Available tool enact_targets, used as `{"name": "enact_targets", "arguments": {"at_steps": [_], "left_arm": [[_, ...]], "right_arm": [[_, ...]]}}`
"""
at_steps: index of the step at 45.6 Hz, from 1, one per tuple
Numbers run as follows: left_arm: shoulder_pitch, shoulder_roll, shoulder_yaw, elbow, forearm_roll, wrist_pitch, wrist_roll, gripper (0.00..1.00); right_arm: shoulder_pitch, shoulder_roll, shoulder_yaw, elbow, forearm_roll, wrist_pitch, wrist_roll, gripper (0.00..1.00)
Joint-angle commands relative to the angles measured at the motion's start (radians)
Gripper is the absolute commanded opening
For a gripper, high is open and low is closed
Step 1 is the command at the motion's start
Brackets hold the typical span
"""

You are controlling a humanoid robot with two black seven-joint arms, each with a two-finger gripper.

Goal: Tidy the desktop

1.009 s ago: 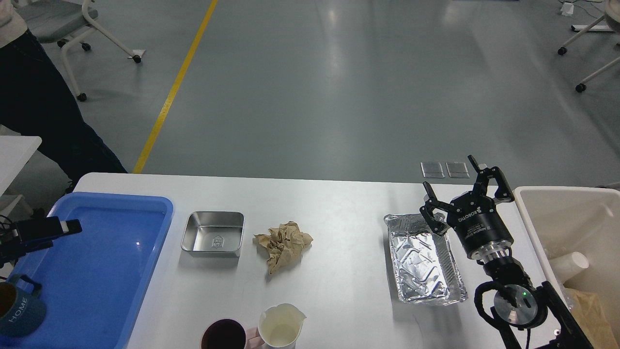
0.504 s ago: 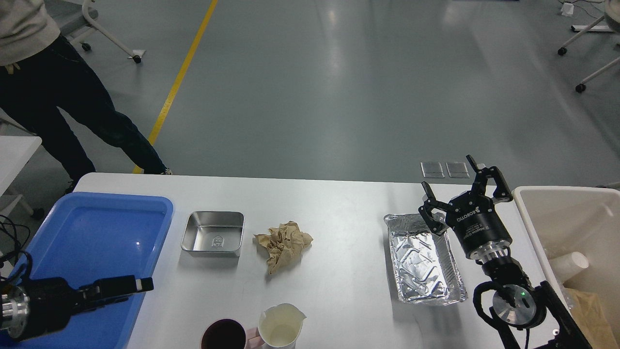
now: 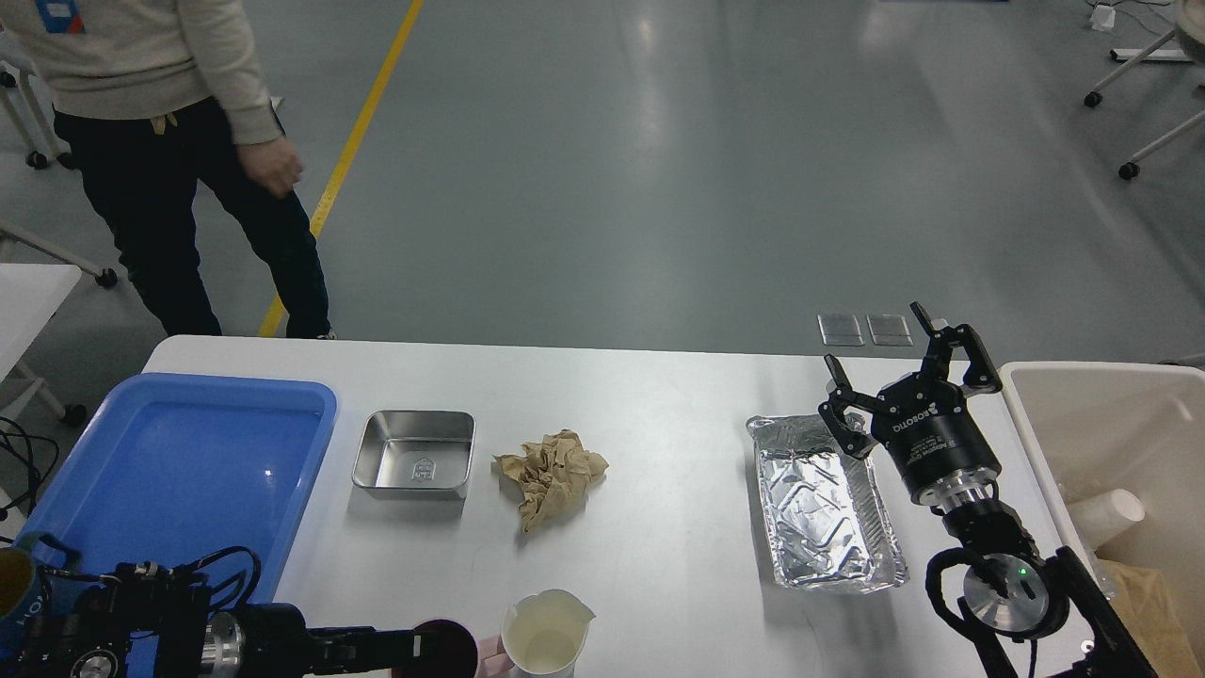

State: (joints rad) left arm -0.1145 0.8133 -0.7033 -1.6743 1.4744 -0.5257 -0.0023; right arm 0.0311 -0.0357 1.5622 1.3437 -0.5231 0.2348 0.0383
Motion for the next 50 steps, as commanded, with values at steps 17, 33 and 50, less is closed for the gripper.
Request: {"name": "enact_targets", "arguments": {"at_steps": [17,33,50], "left_arm": [[0.001,0.000,0.027,0.004,0.006,-0.010,0.050,0.71],[0.003,-0.017,0.065,0.016,0.067,-0.010,0.053,0.61],[0.009,-0.008,0.070,0.019,0.070,-0.011,0.036,0.24]], "right_arm": [[0.000,-0.006,0.002,0.002,0.000,0.000,0.000,1.00],[0.000,-0.007,0.002,0.002,0.000,0.000,0.000,1.00],[-0.002,-0.006,0.002,0.002,0.000,0.000,0.000,1.00]]}}
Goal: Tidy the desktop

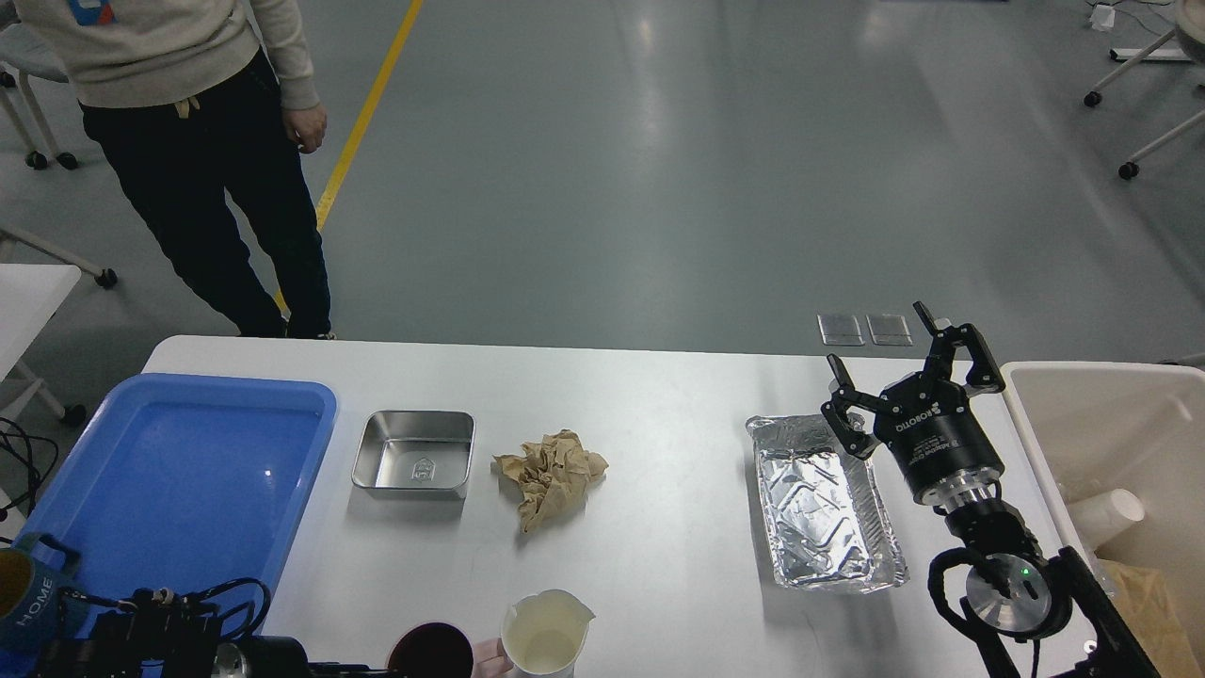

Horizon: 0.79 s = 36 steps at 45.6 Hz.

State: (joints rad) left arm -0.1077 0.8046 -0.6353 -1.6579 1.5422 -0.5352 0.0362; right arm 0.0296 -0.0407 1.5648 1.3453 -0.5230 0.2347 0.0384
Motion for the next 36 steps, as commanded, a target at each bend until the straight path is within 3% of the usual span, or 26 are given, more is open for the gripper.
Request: {"name": "enact_targets", "arguments": {"at_steps": [1,13,18,36], "left_arm": [[0.002,0.004,0.002,0.004,0.003,-0.002,-0.004,0.21],[0.025,0.021,0.022,0.006,0.024,-0.011,-0.018,0.01],[0.049,0.025,0.014,0.006,0.076,-0.011,-0.045,0.00],[0.045,0.064,-0.089,-0.040,0.067,-0.022,-0.058,0.00]], "right_arm": [[0.000,-0.001,0.000,0.000,0.000,0.000,0.000,1.00],[0.000,0.005,0.000,0.000,0.000,-0.002,0.000,1.00],[0.000,0.005,0.000,0.000,0.000,-0.002,0.000,1.00],[0.007,0.010,-0.002,0.000,0.000,-0.003,0.000,1.00]]}}
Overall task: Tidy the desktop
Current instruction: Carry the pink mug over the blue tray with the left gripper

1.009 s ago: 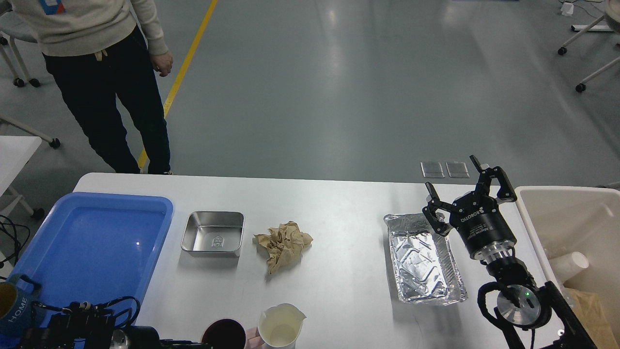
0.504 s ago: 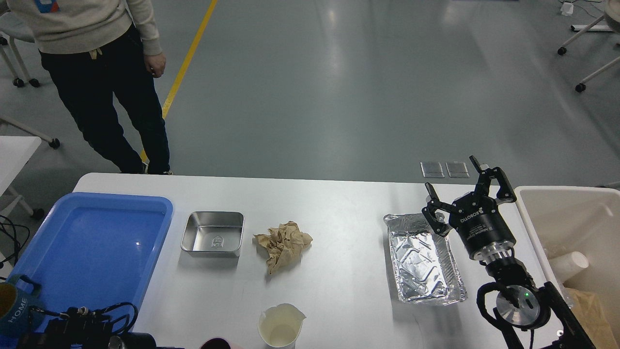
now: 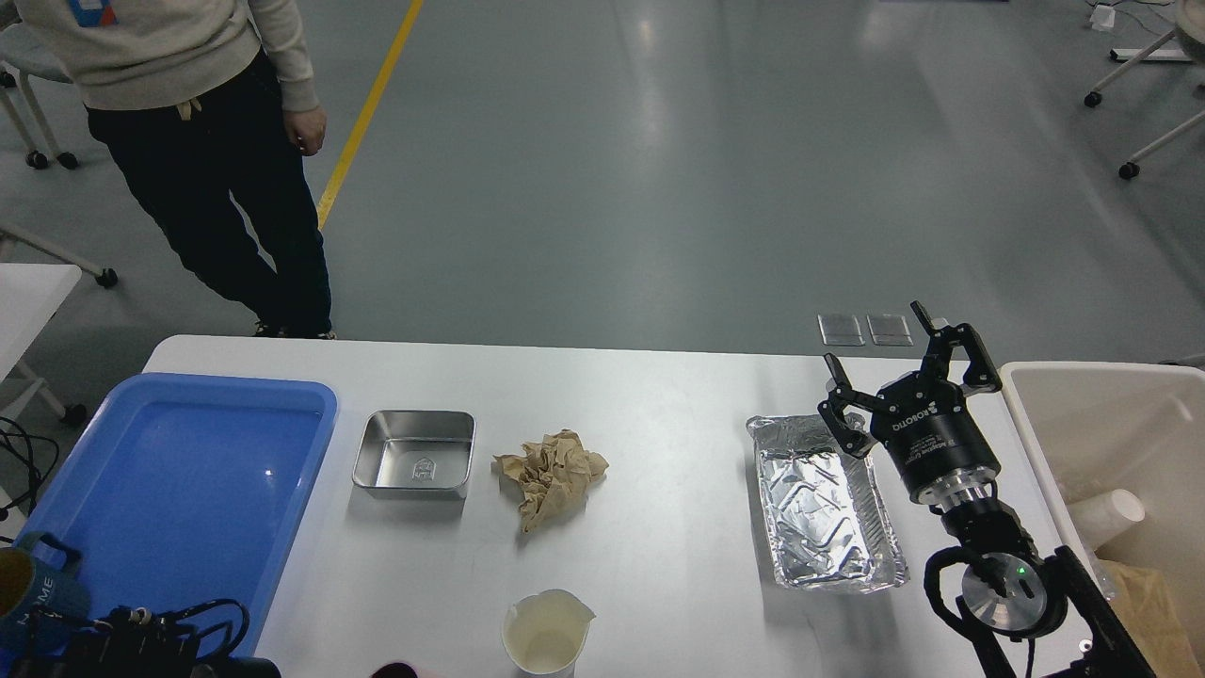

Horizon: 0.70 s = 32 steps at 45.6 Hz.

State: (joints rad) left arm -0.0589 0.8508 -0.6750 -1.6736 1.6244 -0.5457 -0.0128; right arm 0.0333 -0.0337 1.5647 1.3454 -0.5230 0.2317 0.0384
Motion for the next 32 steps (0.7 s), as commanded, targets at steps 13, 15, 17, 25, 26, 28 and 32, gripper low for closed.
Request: {"name": "enact_targets", "arguments": {"at_steps": [13,15,17,25,26,28,32], "left_arm": [[-0.006,0.163,-0.182,-0.086,-0.092,-0.023,-0.050,0.00],[-0.006,0.197,-0.208,-0.087,-0.100,-0.023,-0.058,0.00],[-0.006,0.230,-0.236,-0.087,-0.116,-0.025,-0.059,0.00],[-0.004,0.402,-0.353,-0.087,-0.276,-0.049,-0.073,0.00],[-0.004,0.418,-0.360,-0.087,-0.287,-0.049,-0.073,0.00],[-0.004,0.445,-0.374,-0.087,-0.302,-0.051,-0.075,0.00],[-0.002,0.479,-0.391,-0.087,-0.323,-0.053,-0.076,0.00]], "right_arm": [[0.005,0.018,-0.005,0.000,0.000,0.000,0.000,1.00],[0.005,0.018,-0.005,0.000,0.000,0.000,0.000,1.00],[0.005,0.018,-0.005,0.000,0.000,0.000,0.000,1.00],[0.005,0.017,-0.006,0.000,0.000,0.000,0.000,1.00],[0.005,0.018,-0.006,0.000,0.000,0.000,0.000,1.00],[0.005,0.018,-0.006,0.000,0.000,0.000,0.000,1.00],[0.010,0.017,-0.006,0.000,0.000,0.000,0.000,1.00]]}}
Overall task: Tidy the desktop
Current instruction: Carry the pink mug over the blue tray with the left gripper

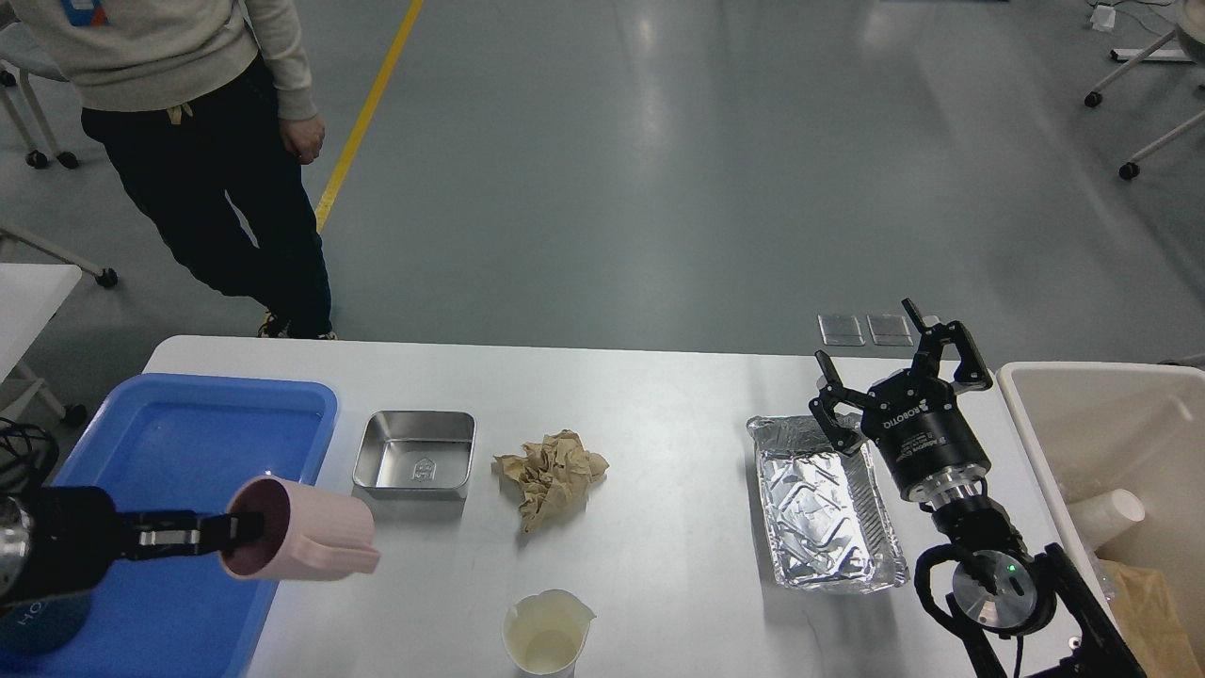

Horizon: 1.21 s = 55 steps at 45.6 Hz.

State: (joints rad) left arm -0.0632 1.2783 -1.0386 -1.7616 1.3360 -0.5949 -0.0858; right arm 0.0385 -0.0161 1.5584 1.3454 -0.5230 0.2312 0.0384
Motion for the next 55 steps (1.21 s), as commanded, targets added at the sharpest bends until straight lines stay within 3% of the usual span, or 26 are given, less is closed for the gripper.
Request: {"name": "enact_targets", "arguments": {"at_steps": [1,30,55], "left_arm": [[0.000,0.056,-0.031,0.001,-0.041,-0.003,-0.003,0.00],[0.005,0.036,-0.014,0.007,-0.047,-0.005,0.000,0.00],[0.014,0.027,0.135,0.159,0.023,0.009,0.009,0.00]], "right_arm": [[0.004,-0.001,0.000,0.000,0.000,0.000,0.000,1.00],[0.004,-0.001,-0.012,0.000,0.000,0.000,0.000,1.00],[0.008,0.001,-0.014,0.000,0.000,0.000,0.000,1.00]]}}
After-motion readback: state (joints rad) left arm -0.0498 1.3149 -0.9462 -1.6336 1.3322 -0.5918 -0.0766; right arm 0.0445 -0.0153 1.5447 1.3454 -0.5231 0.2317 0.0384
